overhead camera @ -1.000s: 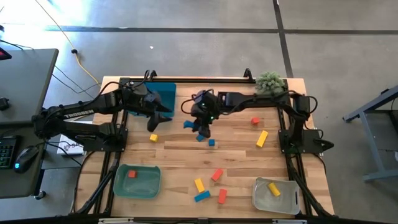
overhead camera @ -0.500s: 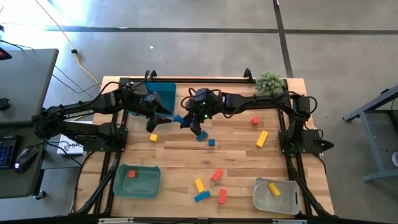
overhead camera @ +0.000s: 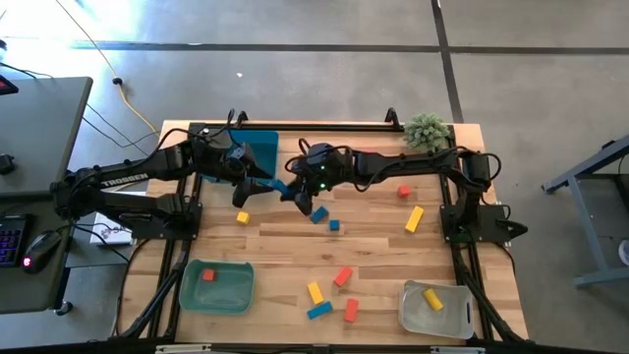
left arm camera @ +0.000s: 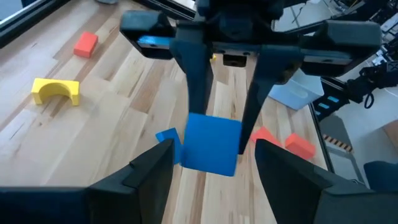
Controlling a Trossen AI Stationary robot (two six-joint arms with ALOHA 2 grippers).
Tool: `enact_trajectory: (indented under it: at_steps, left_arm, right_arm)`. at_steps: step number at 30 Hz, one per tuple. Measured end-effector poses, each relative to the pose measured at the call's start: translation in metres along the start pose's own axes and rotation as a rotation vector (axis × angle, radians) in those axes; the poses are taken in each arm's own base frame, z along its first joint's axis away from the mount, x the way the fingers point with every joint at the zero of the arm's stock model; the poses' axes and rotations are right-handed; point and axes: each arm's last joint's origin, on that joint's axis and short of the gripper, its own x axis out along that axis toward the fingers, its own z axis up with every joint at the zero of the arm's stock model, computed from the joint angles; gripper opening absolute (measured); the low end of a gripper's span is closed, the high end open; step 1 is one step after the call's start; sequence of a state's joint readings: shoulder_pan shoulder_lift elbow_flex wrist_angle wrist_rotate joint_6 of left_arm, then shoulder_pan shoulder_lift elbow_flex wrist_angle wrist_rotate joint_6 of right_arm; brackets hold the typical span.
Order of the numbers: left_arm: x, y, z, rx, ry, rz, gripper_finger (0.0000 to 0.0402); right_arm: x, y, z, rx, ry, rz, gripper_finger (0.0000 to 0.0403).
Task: Sort & place blocks by color
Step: Put the blue block into the blue bin
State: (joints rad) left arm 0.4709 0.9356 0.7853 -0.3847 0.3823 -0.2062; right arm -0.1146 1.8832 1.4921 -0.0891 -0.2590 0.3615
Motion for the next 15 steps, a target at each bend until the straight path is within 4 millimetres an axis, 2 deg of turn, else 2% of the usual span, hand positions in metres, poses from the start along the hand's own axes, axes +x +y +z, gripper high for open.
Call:
enact_trajectory:
  at_steps: [11, 15]
  left_arm:
    - [0.0026, 0.0005, 0.0006, 0.001, 0.001, -0.008, 0.0214]
    - [0.0031, -0.0016, 0.0036, 0.007, -0.016, -0.078, 0.0214]
  right_arm:
    - [0.001, 0.0067, 0.004, -0.008, -0.052, 0.034, 0.0102]
    - [0.0011, 0.0077, 0.0042, -0.018, -0.057, 0.038, 0.0102]
